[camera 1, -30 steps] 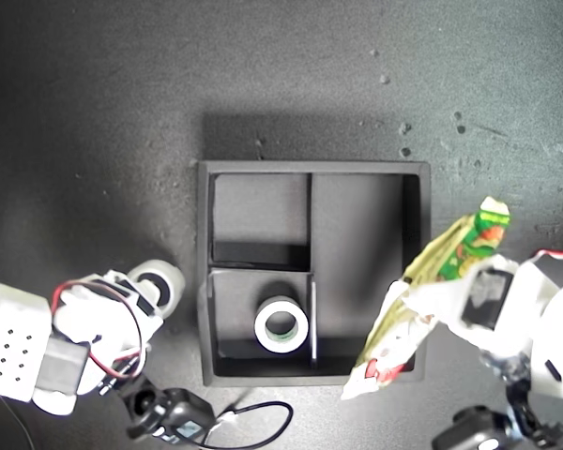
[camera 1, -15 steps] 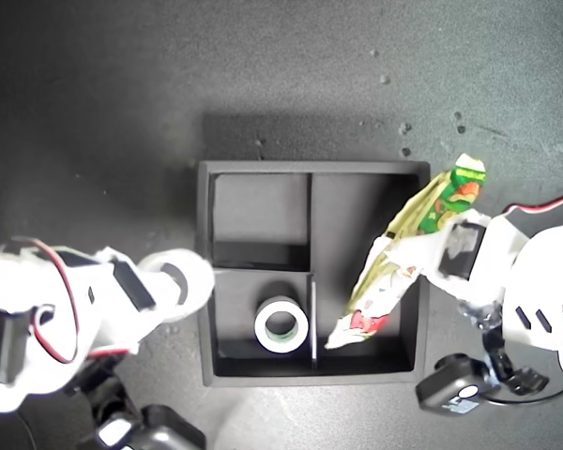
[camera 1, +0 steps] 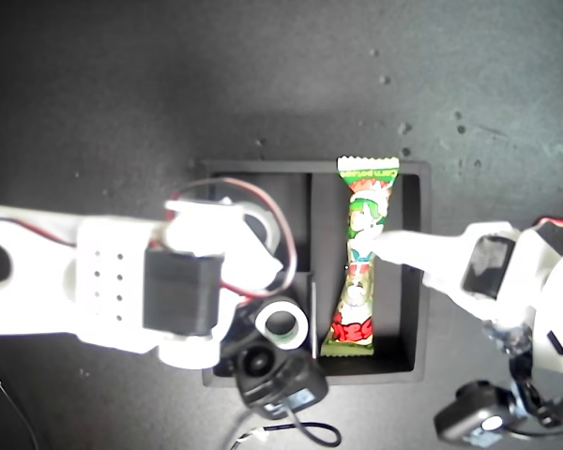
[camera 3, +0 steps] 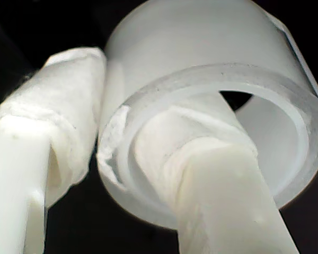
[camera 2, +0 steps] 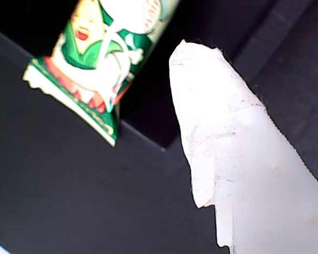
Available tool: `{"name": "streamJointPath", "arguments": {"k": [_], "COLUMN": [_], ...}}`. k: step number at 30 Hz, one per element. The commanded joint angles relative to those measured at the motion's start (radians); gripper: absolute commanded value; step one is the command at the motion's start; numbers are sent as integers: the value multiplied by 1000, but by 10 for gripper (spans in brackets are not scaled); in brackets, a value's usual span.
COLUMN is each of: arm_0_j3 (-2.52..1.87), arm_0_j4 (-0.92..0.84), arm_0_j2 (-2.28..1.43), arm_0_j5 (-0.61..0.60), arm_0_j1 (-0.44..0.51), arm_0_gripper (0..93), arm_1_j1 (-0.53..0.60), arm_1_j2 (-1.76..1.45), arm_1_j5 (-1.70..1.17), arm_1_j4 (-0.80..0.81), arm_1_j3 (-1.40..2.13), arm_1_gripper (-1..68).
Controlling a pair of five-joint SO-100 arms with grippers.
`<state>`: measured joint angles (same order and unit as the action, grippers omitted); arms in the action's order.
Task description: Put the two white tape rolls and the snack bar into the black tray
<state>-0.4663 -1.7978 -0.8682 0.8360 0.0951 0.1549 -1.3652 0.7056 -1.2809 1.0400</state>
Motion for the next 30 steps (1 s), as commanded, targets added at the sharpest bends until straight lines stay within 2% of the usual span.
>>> {"name": "streamJointPath", "arguments": {"k": [1,2,4,6,8,13,19,22,25,27,30], "arm_0_j3": [115,127,143,132,104,48,-133,-310,-551,-758,-1103], "arm_0_j4": [-31,-31,-31,-32,-32,-34,-34,-34,-21,25,133], "arm_0_j2": [32,46,71,80,78,15,-256,-502,-792,-1012,-1347], "arm_0_j5": [-12,-14,-12,-2,8,25,40,61,89,114,155], "arm_0_j1": [-26,-28,-29,-26,-23,-31,-66,-81,-103,-115,-115], "arm_0_gripper": [1,2,16,90,138,150,98,26,6,1,1], "arm_1_j1": [25,25,28,28,28,9,-8,-18,-34,-55,-72], "arm_1_j2": [-25,-25,-25,-25,-25,-32,-103,-121,-184,-264,-453], "arm_1_j5": [87,141,219,318,399,543,655,672,669,663,650], "arm_1_j4": [-80,-112,-176,-247,-322,-520,-518,-515,-517,-515,-430], "arm_1_j3": [-170,-212,-304,-391,-472,-580,-460,-451,-434,-367,-109], "arm_1_gripper": [97,47,21,3,-1,-3,-6,-6,-6,-6,-6]}}
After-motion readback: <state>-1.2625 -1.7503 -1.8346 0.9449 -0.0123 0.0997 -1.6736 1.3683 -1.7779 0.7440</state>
